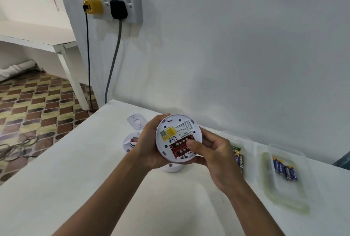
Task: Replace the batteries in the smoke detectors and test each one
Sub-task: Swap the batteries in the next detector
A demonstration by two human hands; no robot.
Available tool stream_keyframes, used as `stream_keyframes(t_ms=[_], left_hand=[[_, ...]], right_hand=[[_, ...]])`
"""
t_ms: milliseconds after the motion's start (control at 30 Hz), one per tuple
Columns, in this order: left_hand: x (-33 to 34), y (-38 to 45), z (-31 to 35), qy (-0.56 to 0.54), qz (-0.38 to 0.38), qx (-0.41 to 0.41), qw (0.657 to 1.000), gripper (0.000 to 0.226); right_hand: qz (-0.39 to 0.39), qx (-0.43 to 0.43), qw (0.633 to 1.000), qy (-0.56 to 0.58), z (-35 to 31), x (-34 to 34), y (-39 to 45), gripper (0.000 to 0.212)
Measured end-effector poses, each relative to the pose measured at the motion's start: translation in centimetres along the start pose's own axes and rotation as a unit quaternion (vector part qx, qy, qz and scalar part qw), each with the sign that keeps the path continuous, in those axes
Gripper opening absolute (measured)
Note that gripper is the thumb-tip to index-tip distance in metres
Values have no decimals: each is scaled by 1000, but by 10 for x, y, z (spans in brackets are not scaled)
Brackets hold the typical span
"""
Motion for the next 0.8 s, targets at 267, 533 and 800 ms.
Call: stream_keyframes(t_ms=[267,533,800], left_hand=[[-111,-43,90,-138,69,96,983,53],[-215,-48,139,-165,98,150,970,79],[-251,-42,137,-156,29,96,983,80]], right_hand=[[68,41,987,-138,23,97,92,23],[-7,27,848,-530,68,171,225,34],[-54,69,692,-716,83,185,254,66]])
Point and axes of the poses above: each hand's wrist, its own y-axis towards the middle knuckle, its own x-axis out of the palm, z = x × y, the point moved 1 cm from there along y, towards the middle knuckle, and after that the axes turned 14 degrees about -y, right-handed, at the moved point
